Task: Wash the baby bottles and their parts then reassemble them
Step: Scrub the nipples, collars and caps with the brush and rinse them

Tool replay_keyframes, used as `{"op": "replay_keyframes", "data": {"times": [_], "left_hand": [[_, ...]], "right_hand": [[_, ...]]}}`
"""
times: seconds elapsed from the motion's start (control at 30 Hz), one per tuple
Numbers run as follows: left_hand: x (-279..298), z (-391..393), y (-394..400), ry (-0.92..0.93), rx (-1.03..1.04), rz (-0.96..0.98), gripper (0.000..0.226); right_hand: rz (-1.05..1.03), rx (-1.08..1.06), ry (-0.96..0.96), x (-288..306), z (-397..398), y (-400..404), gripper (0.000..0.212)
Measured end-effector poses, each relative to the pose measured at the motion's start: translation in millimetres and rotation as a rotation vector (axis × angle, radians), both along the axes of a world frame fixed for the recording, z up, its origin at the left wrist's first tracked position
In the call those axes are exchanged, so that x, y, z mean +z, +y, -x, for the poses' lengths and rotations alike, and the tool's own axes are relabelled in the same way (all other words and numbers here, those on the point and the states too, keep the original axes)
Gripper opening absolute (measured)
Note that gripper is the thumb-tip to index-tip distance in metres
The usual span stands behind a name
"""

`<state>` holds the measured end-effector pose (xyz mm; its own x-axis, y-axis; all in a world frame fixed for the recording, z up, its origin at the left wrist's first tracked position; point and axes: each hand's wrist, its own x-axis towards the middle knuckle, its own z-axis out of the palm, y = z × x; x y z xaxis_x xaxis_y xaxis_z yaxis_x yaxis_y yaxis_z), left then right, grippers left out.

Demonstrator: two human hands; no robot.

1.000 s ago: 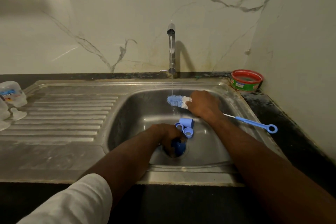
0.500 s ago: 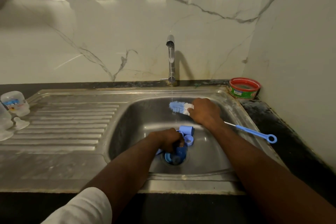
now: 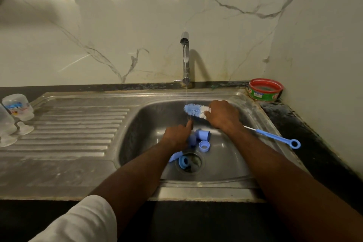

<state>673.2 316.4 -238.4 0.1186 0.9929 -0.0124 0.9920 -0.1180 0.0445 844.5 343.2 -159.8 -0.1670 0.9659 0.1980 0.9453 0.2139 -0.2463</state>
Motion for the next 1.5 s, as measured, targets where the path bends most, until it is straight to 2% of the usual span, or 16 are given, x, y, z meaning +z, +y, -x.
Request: {"op": "replay_keyframes", "data": {"times": [0.07,0.13,0.2,0.27,0.33,0.4,0.47,0.6,0.83,1.07,1.2,1.4,1.5], "left_hand": [[6,3,0,0.09,0.028,-0.109,0.067],[9,3,2,0.13,-0.062,-0.158,0.044],[4,-1,-1,0.163,-0.29,0.028,0.029],[-3,-10,-5,0.243,-0.422,0.262,0.031],[-8,-20,-6,0.372,-0.463,0.354,0.034],[-14,-28,-4,0.419,-0.432,0.351,0.039],[-15,-29,-1,0.325,-0.359,0.35,0.041],[-1,-9,14,-0.034,-0.236,0.178,0.045],[22,11,42,-0.701,0.171,-0.257,0.026],[28,0,55,-1.193,0.34,-0.347,0.03],[23,1,57,-1.206,0.302,-0.429,0.029],[27,4,49,-1.054,0.186,-0.477,0.032],[36,3,47,-1.066,0.155,-0.548,0.035]], "right_hand": [[-0.005,-0.013,-0.001,2,-1,-1,0.035],[-0.015,-0.026,-0.014,4,-2,-2,0.035],[-0.012,-0.03,-0.016,5,-2,-3,0.035],[0.001,-0.028,-0.008,6,-2,-3,0.035],[0.009,-0.026,-0.01,7,-2,-5,0.034],[0.01,-0.025,-0.018,7,-2,-6,0.033],[0.015,-0.025,-0.019,7,-3,-6,0.031],[0.002,-0.066,0.009,11,-7,-6,0.029],[-0.042,-0.129,0.006,15,-12,-9,0.028],[-0.027,-0.111,-0.004,13,-14,-10,0.029],[-0.015,-0.112,-0.005,13,-14,-7,0.031],[-0.021,-0.117,-0.002,13,-13,-7,0.032],[-0.039,-0.115,-0.007,13,-14,-9,0.029]]}}
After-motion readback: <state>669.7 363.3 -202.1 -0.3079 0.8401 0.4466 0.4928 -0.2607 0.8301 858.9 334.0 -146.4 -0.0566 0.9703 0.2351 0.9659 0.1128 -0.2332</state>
